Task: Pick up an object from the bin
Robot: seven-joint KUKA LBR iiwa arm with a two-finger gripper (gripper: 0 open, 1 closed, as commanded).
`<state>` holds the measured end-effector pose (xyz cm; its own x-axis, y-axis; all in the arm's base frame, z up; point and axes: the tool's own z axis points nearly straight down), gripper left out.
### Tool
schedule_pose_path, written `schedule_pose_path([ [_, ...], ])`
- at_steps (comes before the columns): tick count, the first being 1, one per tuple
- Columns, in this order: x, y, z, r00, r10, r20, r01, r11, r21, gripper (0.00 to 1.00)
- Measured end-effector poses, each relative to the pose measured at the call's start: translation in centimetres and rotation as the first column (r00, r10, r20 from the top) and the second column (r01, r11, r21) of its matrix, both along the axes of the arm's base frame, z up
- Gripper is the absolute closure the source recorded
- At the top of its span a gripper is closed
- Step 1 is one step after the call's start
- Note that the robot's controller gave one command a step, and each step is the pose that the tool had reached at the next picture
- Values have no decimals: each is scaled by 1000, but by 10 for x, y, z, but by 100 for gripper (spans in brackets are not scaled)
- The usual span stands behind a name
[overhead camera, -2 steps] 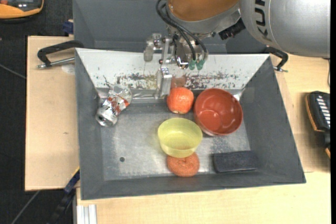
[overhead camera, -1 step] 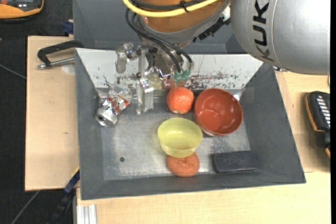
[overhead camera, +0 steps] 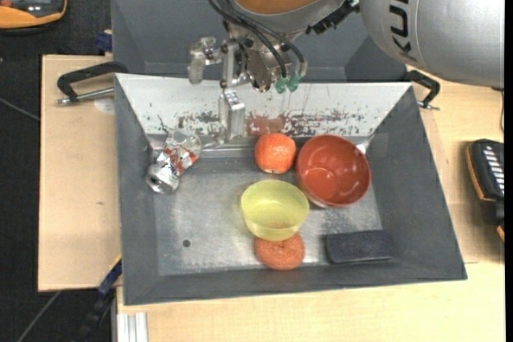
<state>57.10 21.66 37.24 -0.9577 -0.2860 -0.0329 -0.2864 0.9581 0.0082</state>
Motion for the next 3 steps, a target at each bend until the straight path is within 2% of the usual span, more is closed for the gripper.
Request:
schedule_pose_path([
  [1,-21,3,0,999,-47,2,47,999,4,0],
  [2,-25,16,-3,989,146,10,-146,989,0,0],
  [3,3,3,0,997,74,17,-74,997,7,0],
])
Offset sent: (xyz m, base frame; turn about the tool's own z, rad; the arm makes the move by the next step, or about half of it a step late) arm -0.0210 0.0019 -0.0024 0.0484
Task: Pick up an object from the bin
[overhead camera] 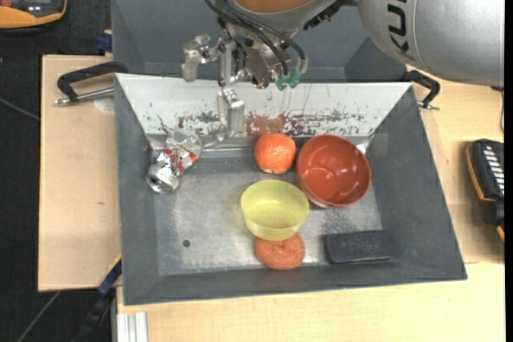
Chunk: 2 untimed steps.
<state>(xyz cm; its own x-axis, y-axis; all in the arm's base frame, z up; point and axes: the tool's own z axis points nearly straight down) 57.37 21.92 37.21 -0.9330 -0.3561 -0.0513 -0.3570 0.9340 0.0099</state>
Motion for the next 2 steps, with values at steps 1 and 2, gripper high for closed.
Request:
schedule_pose_path([
  [1,-19,-40,0,920,391,12,-391,920,-20,0],
  [2,-16,-16,0,946,323,20,-323,946,-13,0],
])
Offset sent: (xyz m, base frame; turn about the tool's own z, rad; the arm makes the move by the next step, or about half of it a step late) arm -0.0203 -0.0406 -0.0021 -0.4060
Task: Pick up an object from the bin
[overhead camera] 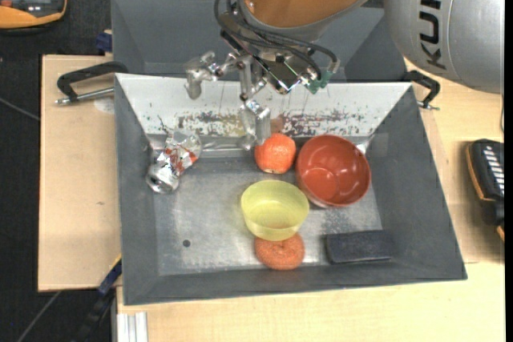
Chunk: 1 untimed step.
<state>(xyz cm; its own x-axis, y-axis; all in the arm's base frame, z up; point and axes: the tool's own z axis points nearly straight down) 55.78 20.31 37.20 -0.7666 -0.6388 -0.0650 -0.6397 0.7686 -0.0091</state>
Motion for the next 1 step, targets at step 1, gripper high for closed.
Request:
schedule_pose_path([
  [1,-23,30,-1,997,-77,0,77,997,8,0],
])
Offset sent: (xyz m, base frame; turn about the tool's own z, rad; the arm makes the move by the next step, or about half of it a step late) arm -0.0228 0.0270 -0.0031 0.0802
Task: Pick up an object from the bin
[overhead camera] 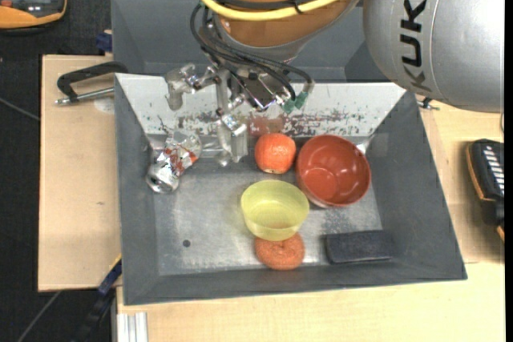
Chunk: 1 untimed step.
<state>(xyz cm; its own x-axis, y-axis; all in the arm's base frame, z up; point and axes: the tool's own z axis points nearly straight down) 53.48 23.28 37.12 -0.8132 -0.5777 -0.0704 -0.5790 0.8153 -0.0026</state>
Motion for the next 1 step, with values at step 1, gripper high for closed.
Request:
schedule_pose_path([
  [1,44,-18,1,1000,-29,8,29,1000,7,0],
])
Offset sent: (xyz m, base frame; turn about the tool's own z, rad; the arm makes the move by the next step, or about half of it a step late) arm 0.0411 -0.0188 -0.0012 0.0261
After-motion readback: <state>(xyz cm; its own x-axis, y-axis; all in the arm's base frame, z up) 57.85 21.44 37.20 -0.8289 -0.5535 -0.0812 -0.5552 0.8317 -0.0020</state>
